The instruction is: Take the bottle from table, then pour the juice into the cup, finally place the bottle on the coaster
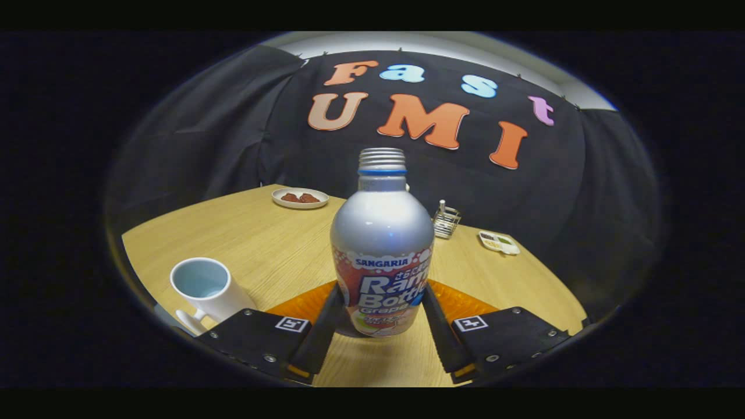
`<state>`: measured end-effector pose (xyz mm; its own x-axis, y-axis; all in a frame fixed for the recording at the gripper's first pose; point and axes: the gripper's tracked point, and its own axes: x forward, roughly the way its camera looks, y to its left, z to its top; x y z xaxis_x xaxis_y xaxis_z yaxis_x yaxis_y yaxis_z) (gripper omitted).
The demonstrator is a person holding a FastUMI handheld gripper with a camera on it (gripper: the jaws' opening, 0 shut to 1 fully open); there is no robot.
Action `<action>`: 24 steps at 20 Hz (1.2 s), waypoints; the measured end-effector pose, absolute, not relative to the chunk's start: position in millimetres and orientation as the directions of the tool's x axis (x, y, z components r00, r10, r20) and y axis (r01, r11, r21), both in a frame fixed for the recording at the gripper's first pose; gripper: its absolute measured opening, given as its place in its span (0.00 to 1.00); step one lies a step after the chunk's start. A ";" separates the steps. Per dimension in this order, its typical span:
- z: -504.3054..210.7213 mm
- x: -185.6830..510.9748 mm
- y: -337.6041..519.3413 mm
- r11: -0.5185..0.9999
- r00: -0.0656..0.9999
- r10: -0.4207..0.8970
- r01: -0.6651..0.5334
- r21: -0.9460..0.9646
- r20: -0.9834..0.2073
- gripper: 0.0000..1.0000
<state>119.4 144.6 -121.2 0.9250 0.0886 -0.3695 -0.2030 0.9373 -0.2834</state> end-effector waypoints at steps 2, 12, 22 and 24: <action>-129.1 126.2 143.5 0.956 0.920 0.099 -0.193 -0.220 -0.379 0.76; -148.9 137.7 151.4 0.974 0.905 0.146 -0.203 -0.105 -0.399 0.76; -162.5 133.8 147.4 0.962 0.898 0.114 -0.207 -0.178 -0.424 0.80; -166.4 128.4 148.7 0.961 0.893 0.117 -0.211 -0.176 -0.435 0.81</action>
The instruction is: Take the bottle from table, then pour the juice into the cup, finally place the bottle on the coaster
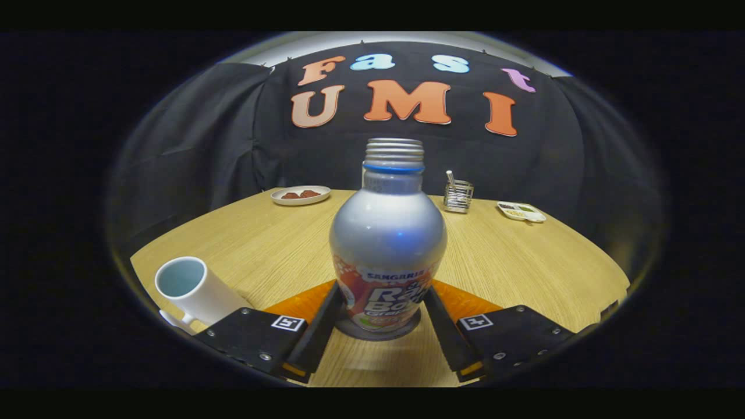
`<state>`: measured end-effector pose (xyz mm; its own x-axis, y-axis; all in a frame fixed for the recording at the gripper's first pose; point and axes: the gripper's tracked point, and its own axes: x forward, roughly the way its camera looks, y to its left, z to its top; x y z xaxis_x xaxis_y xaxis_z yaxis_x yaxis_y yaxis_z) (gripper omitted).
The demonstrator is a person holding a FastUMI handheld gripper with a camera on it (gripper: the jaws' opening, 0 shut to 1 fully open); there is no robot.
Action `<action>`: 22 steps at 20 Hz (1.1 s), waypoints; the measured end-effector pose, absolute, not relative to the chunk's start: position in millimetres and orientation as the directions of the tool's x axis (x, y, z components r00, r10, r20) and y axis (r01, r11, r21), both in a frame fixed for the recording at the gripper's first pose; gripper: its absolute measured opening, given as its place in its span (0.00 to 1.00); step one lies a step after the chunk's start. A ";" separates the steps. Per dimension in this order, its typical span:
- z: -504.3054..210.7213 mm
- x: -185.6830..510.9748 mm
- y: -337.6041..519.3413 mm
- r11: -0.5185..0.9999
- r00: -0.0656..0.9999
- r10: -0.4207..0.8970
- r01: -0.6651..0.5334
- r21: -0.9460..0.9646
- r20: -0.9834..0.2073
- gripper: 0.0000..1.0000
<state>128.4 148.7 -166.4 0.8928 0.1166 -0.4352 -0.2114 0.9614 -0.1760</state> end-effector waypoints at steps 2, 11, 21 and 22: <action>-162.9 124.9 150.2 0.962 0.893 0.121 -0.213 -0.171 -0.433 0.84; -125.7 90.2 129.3 0.955 0.904 0.173 -0.250 -0.156 -0.392 0.98; -75.4 58.2 70.8 0.949 0.918 0.220 -0.280 -0.147 -0.329 0.97; -69.2 56.3 63.5 0.949 0.923 0.220 -0.278 -0.151 -0.315 0.98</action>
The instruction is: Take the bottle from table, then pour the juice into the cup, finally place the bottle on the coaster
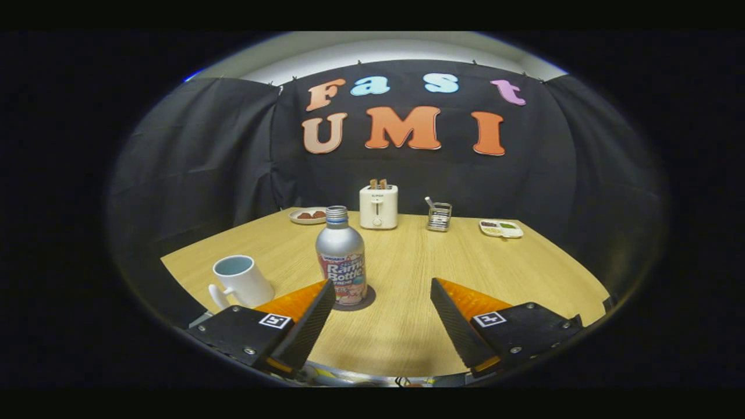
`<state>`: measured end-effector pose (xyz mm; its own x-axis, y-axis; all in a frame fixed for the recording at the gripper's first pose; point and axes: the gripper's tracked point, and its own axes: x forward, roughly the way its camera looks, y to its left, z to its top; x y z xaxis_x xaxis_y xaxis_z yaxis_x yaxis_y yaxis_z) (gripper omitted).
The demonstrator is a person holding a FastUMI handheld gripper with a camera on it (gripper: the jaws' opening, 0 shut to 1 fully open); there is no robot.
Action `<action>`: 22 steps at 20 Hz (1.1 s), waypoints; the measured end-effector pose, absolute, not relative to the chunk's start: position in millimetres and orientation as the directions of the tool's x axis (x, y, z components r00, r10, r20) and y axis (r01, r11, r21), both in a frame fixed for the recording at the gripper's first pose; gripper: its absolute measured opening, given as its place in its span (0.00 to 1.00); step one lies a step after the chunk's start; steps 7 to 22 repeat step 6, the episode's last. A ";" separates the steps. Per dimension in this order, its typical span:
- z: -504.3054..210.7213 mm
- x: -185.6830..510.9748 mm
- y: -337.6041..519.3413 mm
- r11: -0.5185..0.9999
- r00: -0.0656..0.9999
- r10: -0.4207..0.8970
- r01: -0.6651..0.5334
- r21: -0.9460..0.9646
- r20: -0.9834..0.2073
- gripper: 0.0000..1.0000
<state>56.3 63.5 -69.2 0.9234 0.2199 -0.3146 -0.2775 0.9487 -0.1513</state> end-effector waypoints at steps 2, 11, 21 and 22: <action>-60.6 53.2 49.1 0.949 0.932 0.218 -0.271 -0.158 -0.289 0.97; -56.4 50.9 13.5 0.961 0.945 0.187 -0.232 -0.148 -0.268 0.97; -56.4 50.9 13.5 0.961 0.945 0.187 -0.232 -0.148 -0.268 0.97; -56.4 50.9 13.5 0.961 0.945 0.187 -0.232 -0.148 -0.268 0.97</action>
